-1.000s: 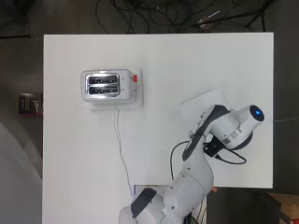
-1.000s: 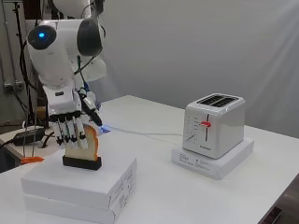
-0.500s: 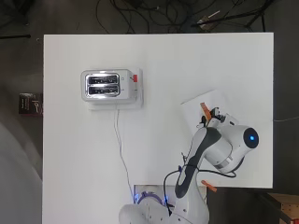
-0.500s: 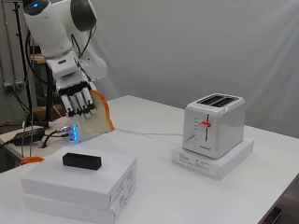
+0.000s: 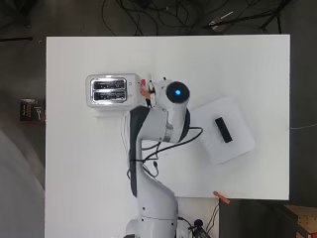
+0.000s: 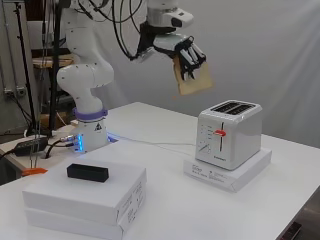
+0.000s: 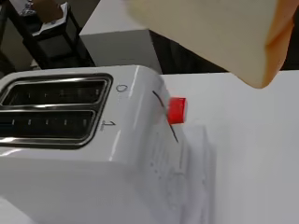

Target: Teleoperate dual arm-hand system to toast a bread

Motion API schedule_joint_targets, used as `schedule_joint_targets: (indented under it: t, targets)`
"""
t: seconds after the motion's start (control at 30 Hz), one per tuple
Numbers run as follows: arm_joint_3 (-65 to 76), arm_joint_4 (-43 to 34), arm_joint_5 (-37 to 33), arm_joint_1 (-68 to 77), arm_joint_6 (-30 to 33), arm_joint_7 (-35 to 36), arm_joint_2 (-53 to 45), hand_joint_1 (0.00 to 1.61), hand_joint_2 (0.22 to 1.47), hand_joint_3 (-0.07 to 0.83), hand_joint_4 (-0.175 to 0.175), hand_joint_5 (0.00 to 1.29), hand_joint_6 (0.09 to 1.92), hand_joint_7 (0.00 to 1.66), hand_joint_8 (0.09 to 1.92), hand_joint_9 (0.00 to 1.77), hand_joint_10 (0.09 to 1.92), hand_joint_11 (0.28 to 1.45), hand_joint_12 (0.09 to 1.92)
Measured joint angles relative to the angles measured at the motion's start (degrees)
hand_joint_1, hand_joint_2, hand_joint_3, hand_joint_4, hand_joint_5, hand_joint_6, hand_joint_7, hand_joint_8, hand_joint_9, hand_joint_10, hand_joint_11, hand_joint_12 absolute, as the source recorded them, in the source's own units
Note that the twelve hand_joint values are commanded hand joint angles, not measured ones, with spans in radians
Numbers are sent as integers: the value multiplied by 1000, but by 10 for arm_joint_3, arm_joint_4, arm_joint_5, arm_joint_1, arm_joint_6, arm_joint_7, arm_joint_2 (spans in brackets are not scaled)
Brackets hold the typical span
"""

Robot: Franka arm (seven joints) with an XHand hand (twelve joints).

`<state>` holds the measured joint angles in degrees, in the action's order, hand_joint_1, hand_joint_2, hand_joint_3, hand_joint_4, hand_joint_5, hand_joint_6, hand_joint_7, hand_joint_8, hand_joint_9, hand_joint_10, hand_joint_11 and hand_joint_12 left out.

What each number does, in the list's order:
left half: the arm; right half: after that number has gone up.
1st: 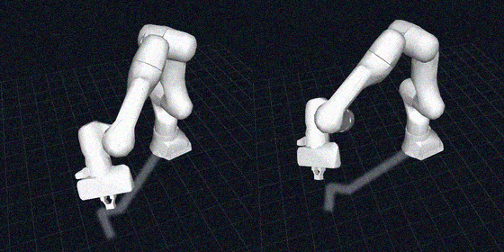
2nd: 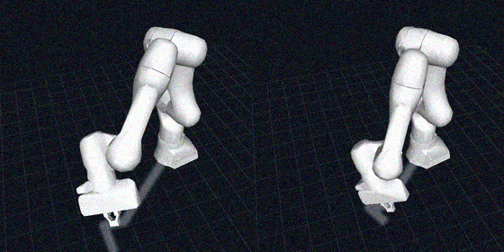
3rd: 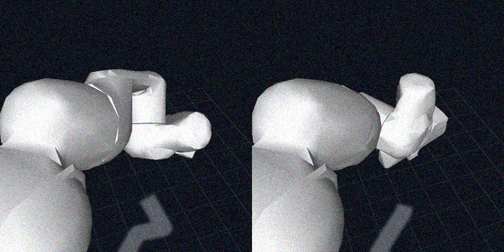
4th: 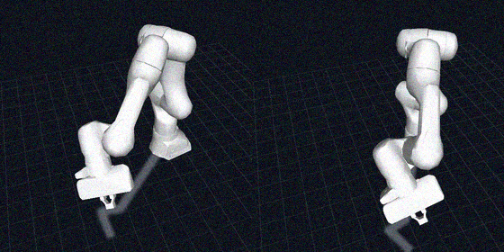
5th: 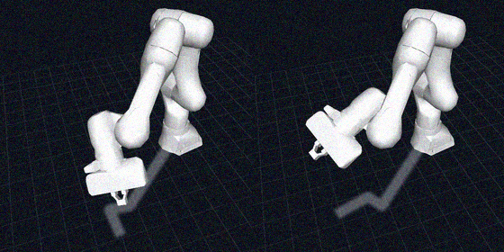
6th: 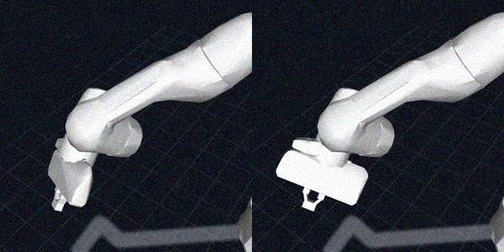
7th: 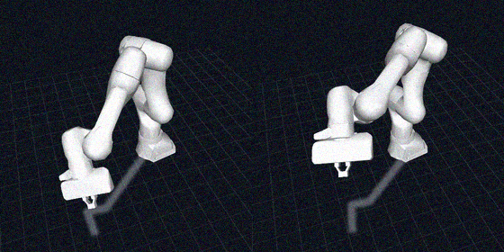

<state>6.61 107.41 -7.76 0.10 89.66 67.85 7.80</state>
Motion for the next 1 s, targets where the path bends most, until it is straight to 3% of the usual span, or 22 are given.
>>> schedule_joint_targets:
  t: [0.27,0.4,0.5,0.73,1.0]
  targets:
    - [-132,-316,-3,59,-67,-68,-261,1244,1140,-1,-175,744,1291,1158,727,1385,87,755,293]
    - [-165,-408,6,87,-89,-74,-363,1247,1138,1,-175,741,1250,1160,759,1411,87,759,281]
    - [-168,-403,3,89,-88,-74,-381,1243,1148,1,-175,721,1259,1138,811,1418,87,760,267]
    - [-151,-280,-7,82,-61,-76,-286,1242,1149,0,-175,721,1272,1136,807,1418,87,773,269]
    - [-138,-272,9,80,-69,-98,-277,1239,1156,0,-175,706,1297,1123,822,1406,87,770,277]
